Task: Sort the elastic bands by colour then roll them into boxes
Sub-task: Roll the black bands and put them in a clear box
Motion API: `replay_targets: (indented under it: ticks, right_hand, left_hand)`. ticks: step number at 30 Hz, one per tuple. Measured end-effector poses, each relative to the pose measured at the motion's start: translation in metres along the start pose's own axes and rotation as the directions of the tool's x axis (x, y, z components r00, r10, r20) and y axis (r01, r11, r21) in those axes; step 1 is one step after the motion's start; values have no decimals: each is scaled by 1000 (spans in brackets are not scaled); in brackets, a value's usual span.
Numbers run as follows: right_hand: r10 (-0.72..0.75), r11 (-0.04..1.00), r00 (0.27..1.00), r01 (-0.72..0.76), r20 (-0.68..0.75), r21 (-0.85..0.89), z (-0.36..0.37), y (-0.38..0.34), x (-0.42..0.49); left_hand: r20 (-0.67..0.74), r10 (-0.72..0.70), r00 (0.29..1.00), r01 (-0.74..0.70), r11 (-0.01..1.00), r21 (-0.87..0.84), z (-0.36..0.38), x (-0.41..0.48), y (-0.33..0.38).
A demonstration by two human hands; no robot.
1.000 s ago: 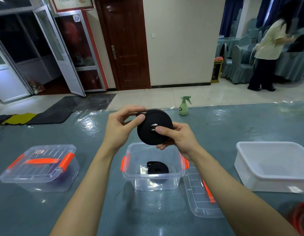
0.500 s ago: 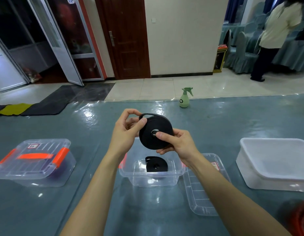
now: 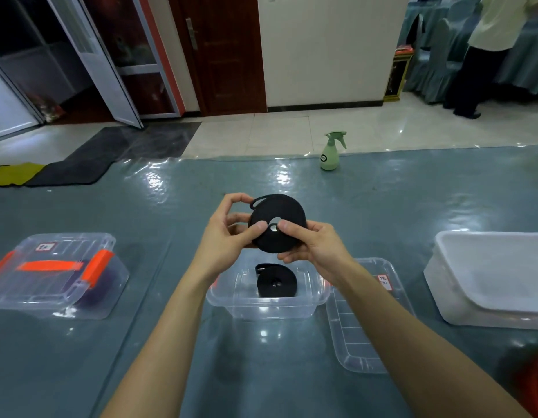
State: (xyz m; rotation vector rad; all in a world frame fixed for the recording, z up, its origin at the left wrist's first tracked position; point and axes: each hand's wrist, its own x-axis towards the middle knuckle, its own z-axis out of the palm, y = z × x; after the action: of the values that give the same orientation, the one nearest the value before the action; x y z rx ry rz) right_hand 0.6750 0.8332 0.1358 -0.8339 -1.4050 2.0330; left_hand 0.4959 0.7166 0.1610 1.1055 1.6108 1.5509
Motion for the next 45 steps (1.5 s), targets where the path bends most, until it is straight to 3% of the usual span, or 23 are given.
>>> replay_targets:
  ticks: [3,5,7,11,19,24,27,39,42,45]
  right_hand:
    - [31,997,999,-28,37,-75,-3,16,9]
    - [-77,933,997,80,22,-350,-5,29,14]
    - [-212,733,977,173,22,-658,-6,43,19]
    - [-218,425,975,62,-36,-903,-7,68,32]
    - [80,363,989,-147,-127,-920,-3,105,65]
    - [184,175,969,-197,-165,-965,-3,123,84]
    - [255,159,949,-232,-187,-960,-6,129,93]
    - [351,82,905,-286,-241,-955,-1,141,111]
    - [379,64,905,-233,-193,-970,3,128,102]
    - [271,178,953,-184,-132,-967,-1,104,83]
  left_hand:
    - [-58,-90,994,89,996,-14,-1,7,-20]
    - [-82,-155,985,154,988,-21,0,11,-38]
    - [-74,-212,975,212,977,-4,2,15,-58]
    - [-43,-324,945,325,945,25,3,20,-94]
    - [-18,-603,797,591,774,228,8,40,-141]
    - [-82,-634,769,572,624,533,19,55,-161]
    - [-86,-651,755,560,570,601,25,62,-171]
    - [-135,-547,826,455,507,733,33,69,-193]
    - [-142,-487,862,371,414,831,35,67,-191]
    - [-159,-467,870,309,263,914,34,67,-190]
